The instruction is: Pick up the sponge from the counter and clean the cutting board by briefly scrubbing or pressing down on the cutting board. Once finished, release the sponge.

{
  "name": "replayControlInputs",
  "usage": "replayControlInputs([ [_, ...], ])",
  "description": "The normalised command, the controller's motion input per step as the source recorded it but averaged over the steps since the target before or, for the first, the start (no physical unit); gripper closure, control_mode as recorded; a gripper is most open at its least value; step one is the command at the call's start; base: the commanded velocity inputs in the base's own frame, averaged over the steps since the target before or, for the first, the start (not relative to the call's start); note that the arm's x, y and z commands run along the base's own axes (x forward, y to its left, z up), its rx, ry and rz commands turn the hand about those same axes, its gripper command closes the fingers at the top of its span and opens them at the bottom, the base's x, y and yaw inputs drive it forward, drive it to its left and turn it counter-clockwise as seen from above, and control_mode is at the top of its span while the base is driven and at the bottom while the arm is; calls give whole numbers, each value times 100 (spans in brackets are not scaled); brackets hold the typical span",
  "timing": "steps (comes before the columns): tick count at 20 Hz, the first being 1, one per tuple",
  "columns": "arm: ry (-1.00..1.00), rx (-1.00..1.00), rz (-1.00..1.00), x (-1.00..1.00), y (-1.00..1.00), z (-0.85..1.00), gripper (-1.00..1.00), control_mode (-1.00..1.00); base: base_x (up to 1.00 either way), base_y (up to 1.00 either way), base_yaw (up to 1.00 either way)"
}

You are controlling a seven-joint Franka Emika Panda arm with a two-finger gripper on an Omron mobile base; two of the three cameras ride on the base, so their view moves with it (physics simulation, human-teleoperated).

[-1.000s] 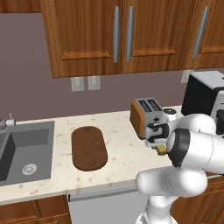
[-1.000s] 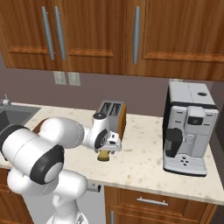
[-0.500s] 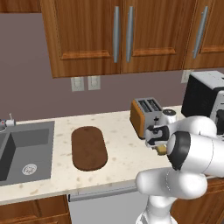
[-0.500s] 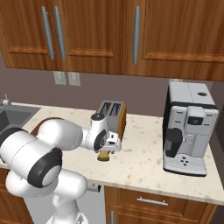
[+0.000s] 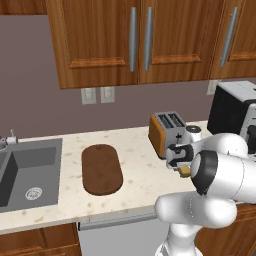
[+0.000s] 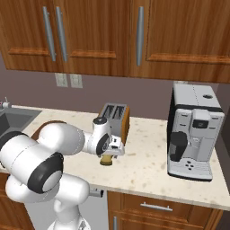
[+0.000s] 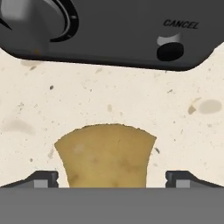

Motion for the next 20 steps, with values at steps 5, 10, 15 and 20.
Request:
replayControlInputs([
  [5,0,0,0,0,2,0,100,-100,0,0,0],
  [10,0,0,0,0,14,0,100,-100,0,0,0],
  [15,0,0,0,-4,8,0,100,-100,0,0,0],
  [20,-3,1,0,-63,56,18,100,-100,0,0,0],
])
